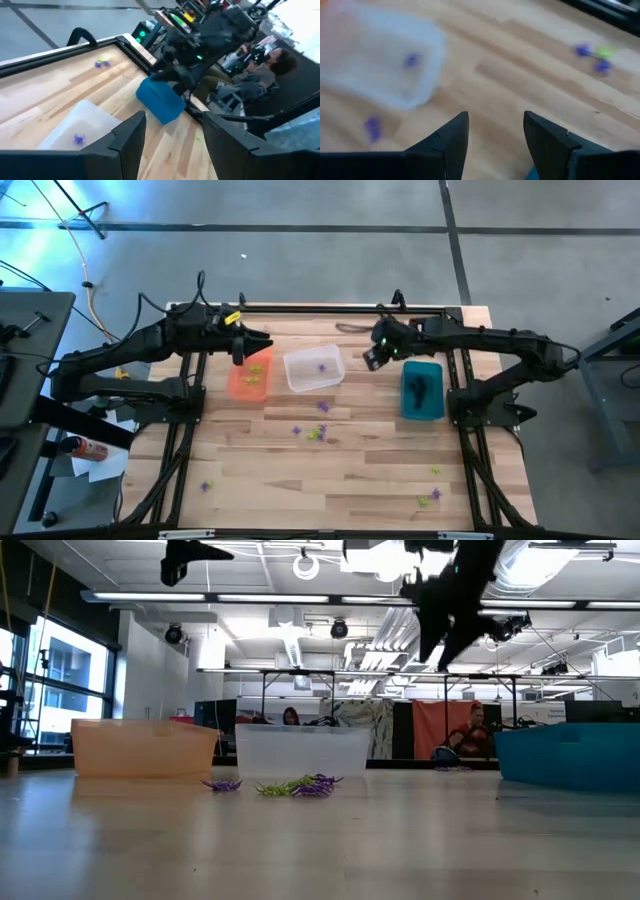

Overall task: Sort Halloween decoration
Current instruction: Put the green spider toy into the orange bin

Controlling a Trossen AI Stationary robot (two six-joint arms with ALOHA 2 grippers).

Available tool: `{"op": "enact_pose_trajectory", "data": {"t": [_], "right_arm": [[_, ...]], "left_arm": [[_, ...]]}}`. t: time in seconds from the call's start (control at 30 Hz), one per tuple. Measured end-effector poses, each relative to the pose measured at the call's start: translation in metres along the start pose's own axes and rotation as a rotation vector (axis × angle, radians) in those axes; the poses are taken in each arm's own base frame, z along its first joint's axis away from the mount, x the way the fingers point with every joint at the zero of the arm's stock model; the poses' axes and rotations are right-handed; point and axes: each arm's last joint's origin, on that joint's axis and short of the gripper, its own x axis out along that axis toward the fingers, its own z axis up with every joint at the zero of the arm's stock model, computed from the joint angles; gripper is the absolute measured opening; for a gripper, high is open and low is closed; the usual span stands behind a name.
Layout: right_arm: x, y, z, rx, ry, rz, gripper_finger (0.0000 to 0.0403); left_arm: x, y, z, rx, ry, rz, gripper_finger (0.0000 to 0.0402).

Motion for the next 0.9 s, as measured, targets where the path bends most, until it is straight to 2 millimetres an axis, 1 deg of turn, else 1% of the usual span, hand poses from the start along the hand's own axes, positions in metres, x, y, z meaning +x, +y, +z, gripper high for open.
{"op": "enact_pose_trajectory", "data": {"t": [0.1,0.27,0.33,0.43,0.53,0.67,0.77,0.9], "right_arm": [[0.019,-0.029,0.014,0.141,-0.024,-0.068,0.0186],[0.049,-0.084,0.047,0.366,-0.097,-0.172,0.0186],[0.062,-0.107,0.055,0.436,-0.086,-0.220,0.0186],[0.084,-0.132,0.062,0.511,-0.017,-0.232,0.0186],[0.105,-0.149,0.062,0.548,0.044,-0.276,0.0186],[0.127,-0.166,0.066,0.623,0.052,-0.287,0.0186],[0.141,-0.174,0.066,0.678,0.069,-0.287,0.0186],[0.157,-0.176,0.065,0.703,0.110,-0.248,0.0179]], "left_arm": [[0.003,0.001,0.000,0.036,0.007,0.005,0.0184],[0.004,0.000,-0.001,0.073,0.015,-0.011,0.0184],[0.004,0.000,-0.001,0.089,0.015,-0.011,0.0184],[0.004,0.000,-0.001,0.095,0.016,-0.011,0.0184],[0.004,0.000,-0.001,0.090,0.016,-0.011,0.0184],[0.004,0.000,-0.001,0.087,0.018,-0.013,0.0184],[0.004,0.000,-0.001,0.087,0.018,-0.013,0.0184],[0.004,0.000,-0.001,0.085,0.018,-0.013,0.0184]]}}
